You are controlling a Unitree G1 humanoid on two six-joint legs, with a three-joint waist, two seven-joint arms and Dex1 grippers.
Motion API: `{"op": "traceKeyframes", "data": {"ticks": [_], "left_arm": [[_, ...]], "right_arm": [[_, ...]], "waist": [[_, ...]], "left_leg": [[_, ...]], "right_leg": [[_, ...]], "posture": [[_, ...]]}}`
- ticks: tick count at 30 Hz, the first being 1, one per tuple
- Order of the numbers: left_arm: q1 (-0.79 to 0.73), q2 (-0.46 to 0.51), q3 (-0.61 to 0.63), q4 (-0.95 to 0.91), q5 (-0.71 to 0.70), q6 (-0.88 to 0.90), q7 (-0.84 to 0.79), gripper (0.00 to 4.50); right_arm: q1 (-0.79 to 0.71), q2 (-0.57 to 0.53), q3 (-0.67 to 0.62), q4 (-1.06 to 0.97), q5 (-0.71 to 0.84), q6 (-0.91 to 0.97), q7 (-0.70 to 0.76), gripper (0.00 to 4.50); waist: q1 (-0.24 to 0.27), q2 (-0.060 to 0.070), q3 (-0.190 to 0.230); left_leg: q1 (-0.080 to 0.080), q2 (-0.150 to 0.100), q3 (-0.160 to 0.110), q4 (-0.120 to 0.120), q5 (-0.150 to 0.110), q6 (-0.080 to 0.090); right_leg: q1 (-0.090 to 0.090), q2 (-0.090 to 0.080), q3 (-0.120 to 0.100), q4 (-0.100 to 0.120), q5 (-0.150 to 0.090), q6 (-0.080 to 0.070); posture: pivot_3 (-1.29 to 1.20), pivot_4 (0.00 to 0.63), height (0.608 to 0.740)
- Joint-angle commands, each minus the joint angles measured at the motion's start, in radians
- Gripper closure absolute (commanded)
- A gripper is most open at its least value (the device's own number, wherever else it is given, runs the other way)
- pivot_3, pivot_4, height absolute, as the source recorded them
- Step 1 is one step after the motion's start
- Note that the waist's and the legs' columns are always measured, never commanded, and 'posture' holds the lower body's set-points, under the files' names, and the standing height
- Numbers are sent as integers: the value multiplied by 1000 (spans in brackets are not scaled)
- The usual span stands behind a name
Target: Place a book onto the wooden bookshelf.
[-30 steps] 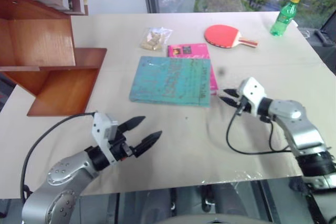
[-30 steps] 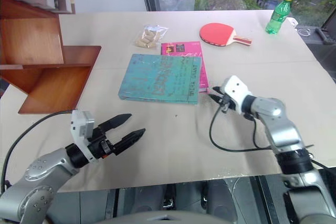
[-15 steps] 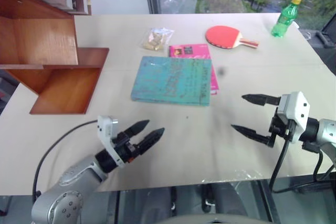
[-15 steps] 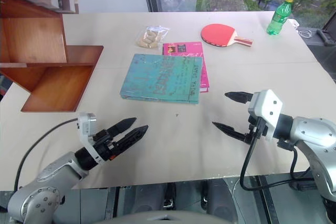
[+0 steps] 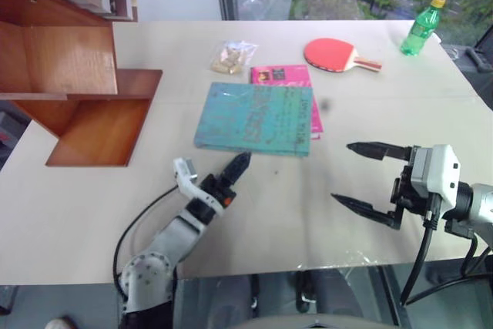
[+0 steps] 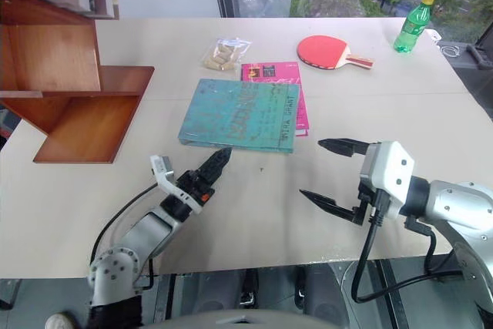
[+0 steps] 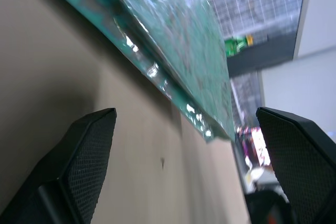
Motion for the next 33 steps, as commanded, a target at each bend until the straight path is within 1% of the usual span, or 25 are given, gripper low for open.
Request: {"op": "traceKeyframes", "data": {"ticks": [1,7,10,13,19,23,25,27,30,33], "left_arm": [[-41,-47,-8,44,-11,-27,60,0],[-141,-165,37,166,-50,-112,125,0],[-187,-194,48,220,-67,-150,138,0],[-243,-220,65,299,-73,-199,137,0],[-359,-233,102,460,-66,-239,112,0],[-409,-234,122,525,-82,-231,109,1138],[-420,-235,135,538,-88,-219,114,2075],[-426,-238,148,542,-98,-205,121,3119],[-427,-232,167,522,-111,-186,139,4454],[-428,-221,187,491,-137,-175,161,4454]], "right_arm": [[4,-14,-36,-46,23,-15,-14,67],[11,-25,-48,-55,27,-14,-24,67],[10,-32,-54,-57,33,-12,-31,67],[14,-39,-58,-66,34,-11,-40,67],[27,-43,-56,-79,23,-13,-63,67],[28,-43,-51,-85,15,-15,-79,9],[30,-42,-50,-86,12,-16,-85,9],[34,-41,-48,-87,7,-18,-89,9],[33,-35,-37,-81,-5,-25,-94,9],[26,-27,-19,-68,-21,-36,-97,9]], "waist": [[0,0,0],[3,-1,-1],[2,-1,-1],[4,0,-1],[11,0,-2],[26,4,-4],[27,5,-5],[27,7,-6],[26,8,-6],[26,9,-7]], "left_leg": [[0,0,0,0,0,0],[1,-1,-2,0,0,0],[4,-1,-5,1,-2,3],[4,-1,-6,1,-2,4],[4,-2,-10,2,-3,5],[4,-3,-14,2,-2,5],[4,-3,-16,3,-2,5],[4,-4,-18,3,-2,5],[4,-4,-18,3,-2,5],[3,-4,-19,3,-2,5]], "right_leg": [[0,0,0,0,0,0],[3,0,-2,0,-1,1],[8,0,-5,-1,-2,3],[8,0,-6,-1,-2,3],[12,-2,-11,-2,-2,3],[14,-3,-14,-3,-2,4],[16,-3,-16,-4,-2,4],[16,-3,-18,-4,-2,4],[16,-3,-18,-4,-2,4],[16,-3,-18,-5,-2,4]], "posture": [[0,150,740],[0,150,740],[0,150,740],[0,150,740],[0,150,740],[0,150,740],[0,150,740],[0,150,740],[0,150,740],[0,150,740]]}}
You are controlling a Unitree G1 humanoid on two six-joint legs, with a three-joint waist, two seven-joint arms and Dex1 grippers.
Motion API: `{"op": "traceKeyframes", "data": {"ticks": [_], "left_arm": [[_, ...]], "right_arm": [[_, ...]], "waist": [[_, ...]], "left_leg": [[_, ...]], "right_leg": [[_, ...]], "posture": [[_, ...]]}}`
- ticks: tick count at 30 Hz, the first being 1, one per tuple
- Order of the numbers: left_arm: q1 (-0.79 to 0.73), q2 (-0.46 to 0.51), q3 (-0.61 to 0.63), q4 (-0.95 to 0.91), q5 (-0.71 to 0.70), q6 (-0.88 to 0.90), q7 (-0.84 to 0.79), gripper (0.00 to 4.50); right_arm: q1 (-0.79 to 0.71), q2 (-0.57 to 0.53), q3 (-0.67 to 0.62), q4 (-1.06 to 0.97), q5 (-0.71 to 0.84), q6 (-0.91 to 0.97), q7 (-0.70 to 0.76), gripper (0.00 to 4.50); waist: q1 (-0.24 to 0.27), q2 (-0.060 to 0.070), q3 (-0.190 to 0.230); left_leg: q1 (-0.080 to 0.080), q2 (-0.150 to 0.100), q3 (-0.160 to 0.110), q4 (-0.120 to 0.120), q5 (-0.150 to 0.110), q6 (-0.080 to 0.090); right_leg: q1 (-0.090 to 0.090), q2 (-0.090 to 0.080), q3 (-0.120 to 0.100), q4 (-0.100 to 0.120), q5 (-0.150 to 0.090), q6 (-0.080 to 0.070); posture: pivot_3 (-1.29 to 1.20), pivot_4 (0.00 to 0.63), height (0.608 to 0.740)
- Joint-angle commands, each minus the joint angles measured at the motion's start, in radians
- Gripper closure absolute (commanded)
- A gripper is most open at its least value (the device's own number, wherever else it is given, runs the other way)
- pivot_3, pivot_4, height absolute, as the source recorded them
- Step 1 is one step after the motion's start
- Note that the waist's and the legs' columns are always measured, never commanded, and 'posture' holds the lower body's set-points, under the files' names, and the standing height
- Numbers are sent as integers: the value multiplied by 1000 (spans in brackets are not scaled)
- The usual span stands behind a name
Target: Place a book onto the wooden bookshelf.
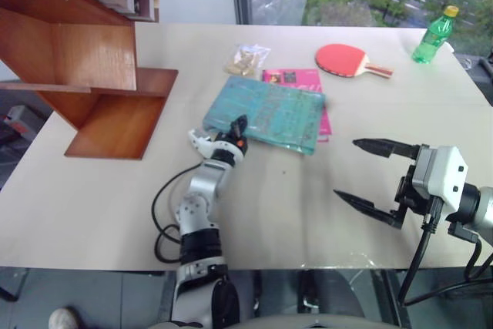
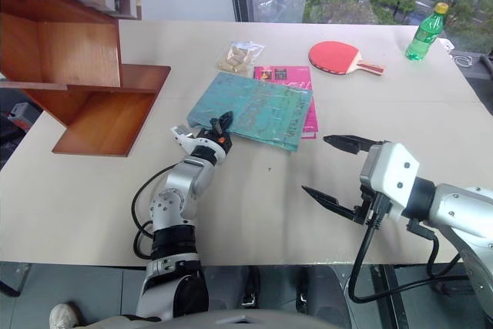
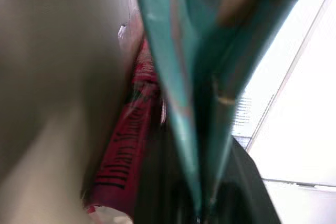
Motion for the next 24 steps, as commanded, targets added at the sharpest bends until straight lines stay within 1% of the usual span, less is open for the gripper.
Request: {"op": "traceKeyframes", "data": {"ticks": [1,5,7,11,13,16,18,20,22,24], "left_arm": [[16,-8,26,-5,-56,31,40,4454],[39,14,45,-103,-129,61,94,4454],[53,29,54,-149,-173,71,122,4454],[90,92,43,-238,-234,110,151,4454],[108,153,22,-281,-227,147,131,4454],[117,320,-6,-353,-168,222,24,4454],[109,408,-10,-368,-140,242,-31,4454],[88,477,7,-359,-153,252,-66,4454],[68,562,5,-380,-128,275,-142,4454],[51,653,-25,-425,-59,293,-245,4454]], "right_arm": [[-14,9,13,-5,-14,-33,-11,9],[-35,27,46,21,-34,-56,-10,9],[-46,36,64,39,-47,-71,-7,9],[-70,55,96,75,-64,-101,-2,9],[-82,64,111,91,-71,-113,2,9],[-103,82,140,122,-85,-134,12,9],[-116,90,156,140,-94,-149,16,9],[-133,100,172,158,-102,-161,19,9],[-147,108,186,175,-111,-174,23,9],[-160,117,200,191,-121,-186,26,9]], "waist": [[-2,0,0],[-5,-1,1],[-9,-4,2],[-11,-7,5],[-9,-8,6],[-7,-9,7],[-3,-8,8],[-3,-8,8],[-5,-8,8],[-5,-8,9]], "left_leg": [[0,0,0,0,0,0],[-1,1,-1,0,0,0],[-1,1,-1,0,2,-4],[-2,2,-1,-2,3,-5],[-3,2,-3,-2,3,-5],[-5,1,-4,-2,3,-6],[-5,1,-5,-2,3,-6],[-5,1,-5,-2,3,-6],[-5,0,-5,-2,3,-6],[-5,1,-5,-2,3,-6]], "right_leg": [[0,0,0,0,0,0],[0,1,0,-2,0,0],[0,1,0,-2,0,0],[0,2,0,-6,0,0],[-1,3,0,-8,0,0],[-1,4,-2,-10,2,-3],[-1,3,-3,-10,2,-3],[-1,2,-3,-10,1,-2],[-1,2,-3,-11,0,0],[-1,3,-3,-11,0,0]], "posture": [[0,150,740],[0,150,740],[0,150,740],[0,150,740],[0,150,740],[0,150,740],[0,150,740],[0,150,740],[0,150,740],[0,150,740]]}}
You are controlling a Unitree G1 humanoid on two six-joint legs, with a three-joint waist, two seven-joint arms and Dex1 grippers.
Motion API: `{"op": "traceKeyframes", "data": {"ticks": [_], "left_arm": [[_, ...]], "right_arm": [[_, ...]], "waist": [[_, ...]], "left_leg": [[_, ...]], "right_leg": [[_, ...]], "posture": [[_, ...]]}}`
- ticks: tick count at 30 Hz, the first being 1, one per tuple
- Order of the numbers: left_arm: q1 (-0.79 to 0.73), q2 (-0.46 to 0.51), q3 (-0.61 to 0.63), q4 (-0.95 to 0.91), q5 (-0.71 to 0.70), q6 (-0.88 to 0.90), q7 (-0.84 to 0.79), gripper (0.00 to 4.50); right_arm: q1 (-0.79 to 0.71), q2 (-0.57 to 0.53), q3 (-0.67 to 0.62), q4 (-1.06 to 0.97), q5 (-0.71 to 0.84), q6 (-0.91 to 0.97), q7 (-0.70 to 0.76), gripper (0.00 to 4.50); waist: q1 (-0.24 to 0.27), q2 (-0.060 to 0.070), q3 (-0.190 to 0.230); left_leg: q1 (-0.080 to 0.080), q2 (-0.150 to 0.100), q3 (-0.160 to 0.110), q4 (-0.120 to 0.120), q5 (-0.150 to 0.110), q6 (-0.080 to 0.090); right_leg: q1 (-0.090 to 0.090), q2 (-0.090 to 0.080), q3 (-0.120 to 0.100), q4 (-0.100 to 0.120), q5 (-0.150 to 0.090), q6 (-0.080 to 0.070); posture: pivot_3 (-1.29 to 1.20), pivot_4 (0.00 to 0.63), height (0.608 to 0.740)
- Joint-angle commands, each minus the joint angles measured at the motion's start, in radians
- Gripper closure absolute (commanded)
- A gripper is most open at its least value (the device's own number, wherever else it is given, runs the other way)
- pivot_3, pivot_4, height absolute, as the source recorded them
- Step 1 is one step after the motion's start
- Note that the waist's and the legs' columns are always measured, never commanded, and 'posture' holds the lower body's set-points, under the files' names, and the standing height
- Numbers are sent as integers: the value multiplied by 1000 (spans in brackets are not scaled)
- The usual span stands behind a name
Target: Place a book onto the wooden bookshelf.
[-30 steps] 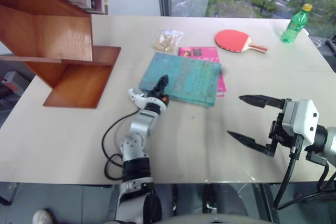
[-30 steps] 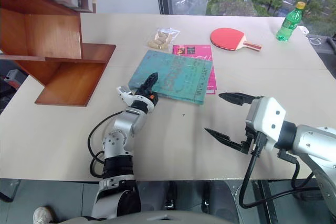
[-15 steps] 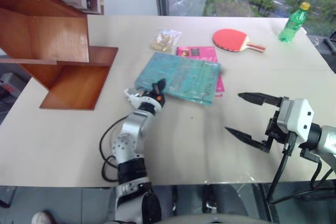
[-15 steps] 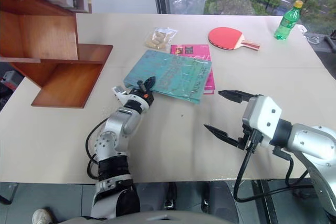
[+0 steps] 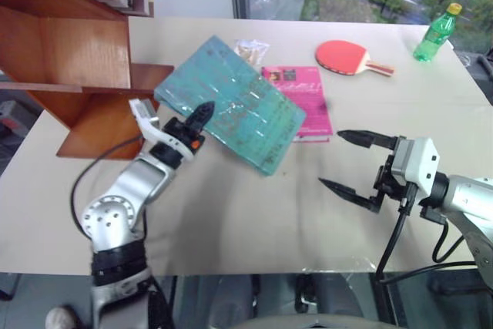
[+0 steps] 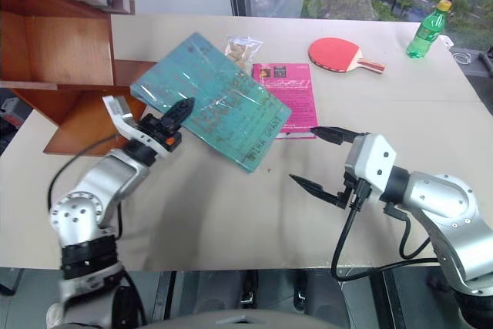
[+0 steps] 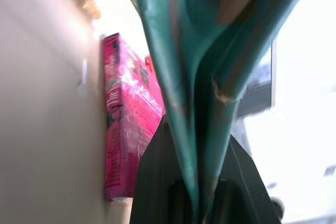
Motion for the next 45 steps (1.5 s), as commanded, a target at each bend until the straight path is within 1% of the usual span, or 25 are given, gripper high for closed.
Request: {"op": "traceKeyframes", "data": {"ticks": [1,2,4,7,9,10,13,14,15,17,19,23,25,27,32,34,36,38,40,42,45], "left_arm": [[-45,124,-40,-127,102,19,-189,4454],[-51,162,-55,-159,140,16,-243,4454],[-65,257,-93,-234,278,-37,-375,4454],[-96,331,-112,-288,396,-102,-501,4454],[-153,392,-118,-325,500,-175,-582,4454],[-172,419,-122,-338,559,-216,-619,4454],[-170,551,-153,-368,808,-403,-774,4454],[-182,607,-160,-364,914,-499,-827,4454],[-196,644,-156,-359,979,-562,-866,4454],[-240,703,-130,-345,1028,-619,-914,4454],[-250,756,-77,-334,1025,-623,-966,4454],[-205,845,61,-299,1055,-618,-1066,4454],[-175,890,145,-291,1061,-575,-1120,4454],[-130,931,230,-277,1097,-541,-1191,4454],[-5,984,470,-264,1241,-448,-1404,4454],[55,983,561,-265,1316,-431,-1496,4454],[117,974,629,-249,1402,-451,-1566,4454],[154,965,671,-233,1462,-474,-1590,4454],[186,956,694,-197,1542,-531,-1568,4454],[235,920,690,-133,1603,-671,-1534,4454],[285,874,657,-67,1624,-799,-1485,4454]], "right_arm": [[-27,11,10,9,-14,-38,5,9],[-31,14,14,14,-16,-43,6,9],[-41,19,22,25,-23,-54,8,9],[-54,25,28,40,-30,-66,10,9],[-76,33,38,63,-39,-81,15,9],[-85,37,42,72,-41,-86,16,9],[-104,50,55,98,-47,-102,23,9],[-117,58,66,117,-48,-111,30,9],[-128,66,78,134,-51,-121,38,9],[-161,86,99,170,-49,-132,55,9],[-195,103,111,201,-49,-142,70,9],[-238,121,112,253,-38,-152,96,9],[-251,125,117,283,-39,-160,116,9],[-257,130,121,305,-39,-170,134,9],[-333,154,134,412,-46,-209,186,9],[-373,168,144,465,-54,-233,211,9],[-404,181,149,504,-58,-251,227,9],[-414,188,148,512,-56,-258,235,9],[-422,197,143,507,-44,-255,238,9],[-422,207,123,449,12,-216,228,9],[-437,217,92,359,91,-157,189,9]], "waist": [[0,0,1],[-1,1,1],[0,2,2],[-1,4,3],[-2,4,5],[-2,4,5],[-4,8,5],[-5,8,5],[-7,7,6],[-11,7,6],[-14,7,6],[-23,8,7],[-25,8,7],[-26,8,7],[-30,8,7],[-32,9,7],[-34,9,7],[-30,9,7],[-27,9,7],[-28,9,7],[-28,10,7]], "left_leg": [[0,0,0,0,0,0],[-1,0,0,-1,0,0],[-1,0,0,-1,0,-1],[-1,-1,1,-2,0,-1],[-1,0,1,-2,0,-1],[-2,0,1,-2,0,-2],[-4,0,2,-3,0,-2],[-3,0,3,-4,0,-2],[-3,-1,4,-4,0,-2],[-5,0,4,-4,0,-2],[-6,0,3,-4,0,-2],[-8,0,4,-4,0,-2],[-8,0,4,-4,0,-2],[-9,1,5,-4,0,-2],[-10,1,9,-4,0,-2],[-10,2,11,-4,0,-2],[-9,3,12,-4,0,-3],[-10,3,12,-4,0,-3],[-10,3,12,-4,0,-3],[-10,3,13,-4,0,-3],[-9,3,14,-4,0,-3]], "right_leg": [[0,0,0,0,0,0],[-1,0,-1,0,0,0],[-1,0,0,-1,1,-2],[-2,0,0,-1,1,-2],[-2,0,0,-1,1,-2],[-3,1,-1,-1,0,0],[-5,2,1,-2,0,-1],[-5,1,1,-2,1,-1],[-6,1,2,-1,1,-2],[-8,2,1,-2,1,-2],[-9,3,1,-2,1,-2],[-11,2,1,-2,0,0],[-11,2,0,-2,-1,1],[-13,3,1,-1,-1,2],[-16,4,2,0,-1,2],[-17,4,3,0,-1,2],[-18,5,4,1,-1,2],[-18,5,4,2,-1,2],[-18,5,4,2,-1,2],[-18,5,5,2,-1,2],[-19,4,6,3,1,-2]], "posture": [[0,150,740],[0,150,740],[0,150,740],[0,150,740],[0,150,740],[0,150,740],[0,150,740],[0,150,740],[0,150,740],[0,150,740],[0,150,740],[0,150,740],[0,150,740],[0,150,740],[0,150,740],[0,150,740],[0,150,740],[0,150,740],[0,150,740],[0,150,740],[0,150,740]]}}
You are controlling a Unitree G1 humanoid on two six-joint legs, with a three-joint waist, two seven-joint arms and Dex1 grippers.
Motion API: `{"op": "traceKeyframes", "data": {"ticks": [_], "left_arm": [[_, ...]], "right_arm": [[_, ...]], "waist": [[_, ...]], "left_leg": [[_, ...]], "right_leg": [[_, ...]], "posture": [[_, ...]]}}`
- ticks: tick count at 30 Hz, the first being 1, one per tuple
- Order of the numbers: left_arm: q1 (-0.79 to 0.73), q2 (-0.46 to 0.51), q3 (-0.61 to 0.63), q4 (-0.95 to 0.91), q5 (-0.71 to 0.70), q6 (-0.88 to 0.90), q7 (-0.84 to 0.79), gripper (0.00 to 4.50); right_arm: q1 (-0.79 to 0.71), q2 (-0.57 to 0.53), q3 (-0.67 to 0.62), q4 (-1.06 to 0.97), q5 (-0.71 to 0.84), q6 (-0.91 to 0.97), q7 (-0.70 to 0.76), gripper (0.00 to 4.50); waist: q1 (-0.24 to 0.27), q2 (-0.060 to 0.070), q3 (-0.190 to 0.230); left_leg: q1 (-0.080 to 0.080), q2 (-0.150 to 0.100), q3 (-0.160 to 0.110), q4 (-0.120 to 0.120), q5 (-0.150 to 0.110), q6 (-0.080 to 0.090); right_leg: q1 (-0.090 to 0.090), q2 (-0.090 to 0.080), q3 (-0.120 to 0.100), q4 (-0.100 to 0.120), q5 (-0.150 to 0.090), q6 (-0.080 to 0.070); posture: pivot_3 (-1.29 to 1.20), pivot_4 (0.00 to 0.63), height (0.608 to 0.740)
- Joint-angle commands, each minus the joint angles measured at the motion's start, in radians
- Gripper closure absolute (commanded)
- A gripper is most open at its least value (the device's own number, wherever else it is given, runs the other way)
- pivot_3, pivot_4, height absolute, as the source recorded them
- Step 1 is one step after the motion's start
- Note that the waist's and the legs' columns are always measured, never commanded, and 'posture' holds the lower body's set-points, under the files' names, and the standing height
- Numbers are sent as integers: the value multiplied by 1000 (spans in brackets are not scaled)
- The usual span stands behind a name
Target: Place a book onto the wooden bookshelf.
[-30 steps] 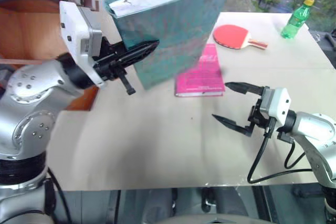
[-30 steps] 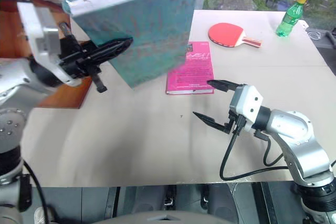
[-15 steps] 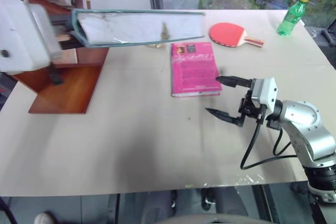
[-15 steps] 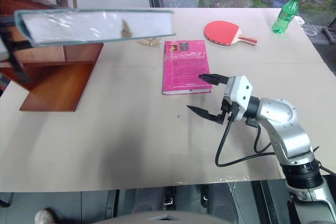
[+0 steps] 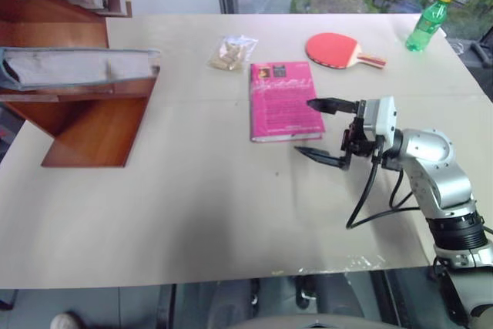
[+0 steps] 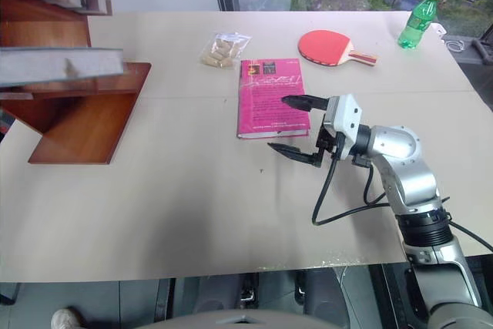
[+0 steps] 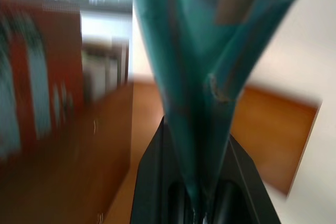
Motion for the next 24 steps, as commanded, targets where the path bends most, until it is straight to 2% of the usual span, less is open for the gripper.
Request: {"op": "traceKeyframes", "data": {"ticks": [1,7,13,18,24], "left_arm": [[33,-26,-5,74,47,-135,71,4454],[50,-19,-139,251,47,-292,187,4454],[-19,34,-307,441,29,-431,309,4454],[-92,56,-419,494,4,-432,370,4454],[-90,53,-419,487,-3,-350,391,4454]], "right_arm": [[-30,2,-56,-132,93,47,-39,9],[-47,0,-79,-254,136,117,-125,9],[-43,1,-88,-292,149,145,-174,9],[-53,16,-96,-305,166,149,-204,9],[-59,27,-103,-316,192,152,-219,9]], "waist": [[0,-1,0],[0,-1,-1],[2,1,-1],[6,2,-1],[5,2,-1]], "left_leg": [[0,1,0,0,0,0],[0,1,1,0,0,0],[3,0,4,0,0,0],[7,0,4,0,2,-3],[13,3,5,0,5,-6]], "right_leg": [[0,0,0,1,0,0],[-1,-1,0,1,0,-1],[-2,-2,3,10,0,-1],[-2,-2,2,16,-2,1],[1,0,4,18,-1,0]], "posture": [[0,150,740],[0,150,740],[0,150,740],[0,150,740],[0,150,740]]}}
